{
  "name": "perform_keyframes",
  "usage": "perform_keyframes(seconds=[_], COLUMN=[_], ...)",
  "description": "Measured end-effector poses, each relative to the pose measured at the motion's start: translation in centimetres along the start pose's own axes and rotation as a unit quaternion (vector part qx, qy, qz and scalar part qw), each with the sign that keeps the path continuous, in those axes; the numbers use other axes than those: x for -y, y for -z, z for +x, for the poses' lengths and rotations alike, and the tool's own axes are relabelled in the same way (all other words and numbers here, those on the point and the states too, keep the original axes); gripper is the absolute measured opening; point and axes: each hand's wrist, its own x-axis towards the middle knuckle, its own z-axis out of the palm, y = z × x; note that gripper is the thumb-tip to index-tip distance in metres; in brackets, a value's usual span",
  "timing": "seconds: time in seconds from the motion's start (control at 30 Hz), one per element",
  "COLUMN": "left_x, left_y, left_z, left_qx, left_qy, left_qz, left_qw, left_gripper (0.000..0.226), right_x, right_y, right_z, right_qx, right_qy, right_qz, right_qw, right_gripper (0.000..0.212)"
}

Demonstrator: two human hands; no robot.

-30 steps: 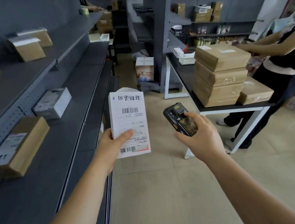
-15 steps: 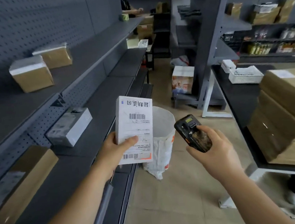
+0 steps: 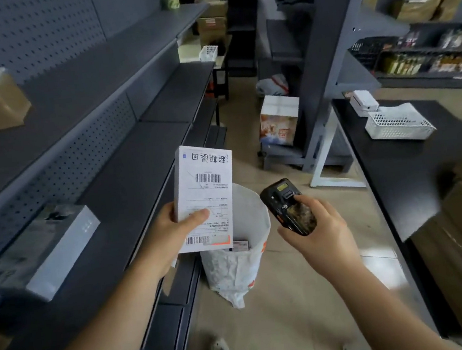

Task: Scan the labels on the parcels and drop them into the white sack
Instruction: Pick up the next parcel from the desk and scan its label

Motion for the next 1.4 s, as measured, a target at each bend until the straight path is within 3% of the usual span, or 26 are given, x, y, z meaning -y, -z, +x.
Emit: perform_keyframes(seconds=[0.37,0.7,0.9,1.1,1.4], left_x=[0.6,6.7,11.4,19.0,29.8], left_y=[-2.4,-4.8,-6.5,-6.9,-7.2], left_z=[20.1,28.1,31.1,35.1,39.0], left_qx=[0.024,-0.014,-0.043,-0.019,0.002], left_qy=[0.050,0.164,0.230,0.267,0.332], left_qz=[0.004,0.048,0.086,0.172,0.280], left_qw=[0.998,0.985,0.968,0.948,0.901], left_gripper=[0.034,0.036,0.034,0.058,0.055], right_x=[-1.9,-8.9,-13.3,-17.5,-23.0], right_y=[-7.7,-13.9,-18.6,-25.4,-33.7], right_z=[16.5,24.8,27.8,29.5,27.8], right_qx=[0.028,0.126,0.196,0.251,0.293], right_qy=[-0.054,-0.090,-0.093,-0.100,-0.183], right_qz=[-0.021,-0.033,-0.035,-0.049,-0.079], right_qw=[0.998,0.987,0.976,0.962,0.935], right_gripper=[0.070,0.070,0.069,0.068,0.067])
